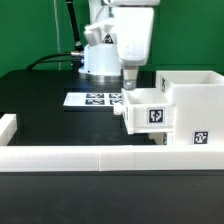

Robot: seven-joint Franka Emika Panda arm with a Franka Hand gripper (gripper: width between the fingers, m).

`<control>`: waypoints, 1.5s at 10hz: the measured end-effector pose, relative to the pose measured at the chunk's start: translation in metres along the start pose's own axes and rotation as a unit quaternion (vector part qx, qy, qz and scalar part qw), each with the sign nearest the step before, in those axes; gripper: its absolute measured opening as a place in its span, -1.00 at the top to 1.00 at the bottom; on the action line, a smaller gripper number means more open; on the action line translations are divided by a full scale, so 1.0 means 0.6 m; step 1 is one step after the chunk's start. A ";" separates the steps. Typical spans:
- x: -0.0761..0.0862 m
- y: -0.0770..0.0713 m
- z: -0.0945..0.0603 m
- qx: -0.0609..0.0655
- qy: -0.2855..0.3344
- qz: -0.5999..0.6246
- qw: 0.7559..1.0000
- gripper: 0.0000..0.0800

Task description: Assemble drawer

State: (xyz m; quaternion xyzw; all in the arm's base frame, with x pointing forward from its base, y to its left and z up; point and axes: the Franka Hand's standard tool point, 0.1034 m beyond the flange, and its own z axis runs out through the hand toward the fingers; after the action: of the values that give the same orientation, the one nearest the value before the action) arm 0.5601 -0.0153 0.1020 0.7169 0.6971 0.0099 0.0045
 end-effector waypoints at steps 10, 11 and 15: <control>-0.061 0.028 0.067 0.014 0.017 -0.010 1.000 -0.62; -0.053 0.029 0.076 0.017 0.020 -0.006 1.000 -0.62; -0.033 0.032 0.083 0.020 0.025 -0.007 0.999 -0.62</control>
Offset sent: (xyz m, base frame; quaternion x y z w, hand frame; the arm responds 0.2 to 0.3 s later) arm 0.0033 -0.0268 -0.0210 0.0054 0.0416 -0.0288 0.9987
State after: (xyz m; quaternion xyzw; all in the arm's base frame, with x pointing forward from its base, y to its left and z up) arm 0.5797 -0.0352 0.0528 0.7118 0.7017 0.0140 -0.0274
